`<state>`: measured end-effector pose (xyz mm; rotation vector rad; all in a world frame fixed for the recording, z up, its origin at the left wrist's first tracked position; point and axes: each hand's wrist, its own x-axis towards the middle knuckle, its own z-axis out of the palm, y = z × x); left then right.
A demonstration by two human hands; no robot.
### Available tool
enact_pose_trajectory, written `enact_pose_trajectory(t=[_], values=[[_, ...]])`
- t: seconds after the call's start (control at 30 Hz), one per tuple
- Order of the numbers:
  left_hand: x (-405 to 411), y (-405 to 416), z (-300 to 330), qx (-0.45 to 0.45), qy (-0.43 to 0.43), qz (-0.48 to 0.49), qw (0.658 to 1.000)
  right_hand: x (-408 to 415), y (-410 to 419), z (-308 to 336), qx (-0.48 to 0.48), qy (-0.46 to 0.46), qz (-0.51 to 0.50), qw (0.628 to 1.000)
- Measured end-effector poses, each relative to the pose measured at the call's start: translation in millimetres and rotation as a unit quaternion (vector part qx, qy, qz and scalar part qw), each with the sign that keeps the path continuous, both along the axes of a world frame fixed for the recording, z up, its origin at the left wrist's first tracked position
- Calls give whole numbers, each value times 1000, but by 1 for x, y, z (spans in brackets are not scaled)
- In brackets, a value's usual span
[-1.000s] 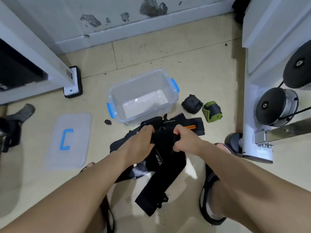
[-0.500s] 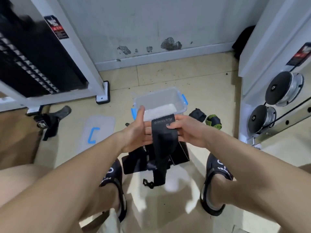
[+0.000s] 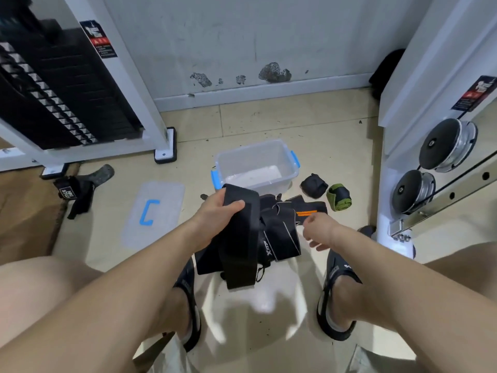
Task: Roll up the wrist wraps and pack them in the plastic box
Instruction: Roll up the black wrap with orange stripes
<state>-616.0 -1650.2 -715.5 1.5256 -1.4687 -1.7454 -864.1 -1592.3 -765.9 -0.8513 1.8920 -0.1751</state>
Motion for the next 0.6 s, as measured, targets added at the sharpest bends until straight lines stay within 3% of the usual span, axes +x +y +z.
enact_pose_trajectory(t=[0.07,0.27,0.4,0.6], values=[[-12,-1,-5,-9,6,-1,1000,-1,1,-16,28,26,24,999],[-59,-27,-39,-9,-4,-35,999,-21,-18,-55,-35,74,36,996],[-81,-55,-72,19,-5,-34,999,-49,-43,-90,-17,121,81,989],[-92,-92,-126,187,11,-5,982,-81,-77,-143,-24,187,169,967]])
